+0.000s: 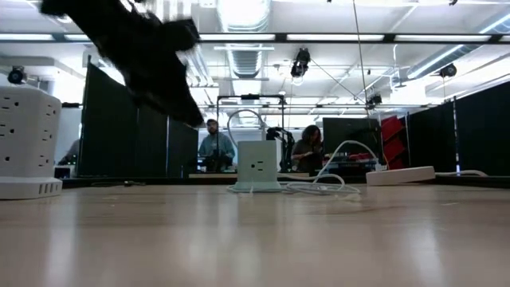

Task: Insert USB
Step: Insert the white charger cable into the middle left white outlet extension

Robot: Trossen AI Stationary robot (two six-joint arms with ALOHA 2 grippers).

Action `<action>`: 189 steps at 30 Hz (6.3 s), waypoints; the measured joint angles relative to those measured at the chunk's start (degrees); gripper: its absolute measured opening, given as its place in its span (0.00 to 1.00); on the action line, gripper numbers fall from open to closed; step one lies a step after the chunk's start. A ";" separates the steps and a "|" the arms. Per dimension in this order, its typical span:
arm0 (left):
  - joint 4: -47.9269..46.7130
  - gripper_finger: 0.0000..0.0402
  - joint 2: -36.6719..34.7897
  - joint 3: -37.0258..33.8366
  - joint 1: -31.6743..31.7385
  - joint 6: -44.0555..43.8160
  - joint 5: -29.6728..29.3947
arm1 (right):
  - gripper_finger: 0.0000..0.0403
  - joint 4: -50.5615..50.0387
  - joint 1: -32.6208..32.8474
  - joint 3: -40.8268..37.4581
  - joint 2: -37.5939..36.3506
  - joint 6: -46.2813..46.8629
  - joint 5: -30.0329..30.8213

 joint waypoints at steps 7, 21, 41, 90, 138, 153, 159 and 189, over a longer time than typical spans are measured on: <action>9.10 0.22 -10.47 -0.12 -12.31 15.03 -33.90 | 0.00 1.20 -0.04 -0.44 1.72 2.76 -6.56; 44.08 0.17 -4.16 -0.22 -13.19 50.69 -5.91 | 0.00 10.75 -2.59 -0.27 11.99 10.90 -17.20; 42.68 0.28 -1.48 -0.53 -1.72 32.36 -5.59 | 0.00 28.27 -5.27 -21.28 12.82 16.87 -9.43; 46.41 0.27 3.81 -0.54 3.12 41.67 8.02 | 0.00 38.90 -7.28 -22.24 8.80 19.31 -3.72; 47.56 0.04 2.06 -0.51 2.94 35.52 10.16 | 0.00 35.50 -7.41 -22.28 7.56 13.84 -2.75; 39.00 0.04 0.70 -0.53 2.89 38.45 4.65 | 0.11 18.05 -7.41 -18.70 5.88 19.88 -0.92; 32.53 0.04 0.50 -0.53 2.97 36.29 1.71 | 0.38 -6.61 -7.39 -8.44 5.99 21.76 7.92; 23.36 0.04 2.95 -0.53 2.36 31.51 -3.54 | 0.47 -28.30 -5.18 9.94 23.17 25.98 13.27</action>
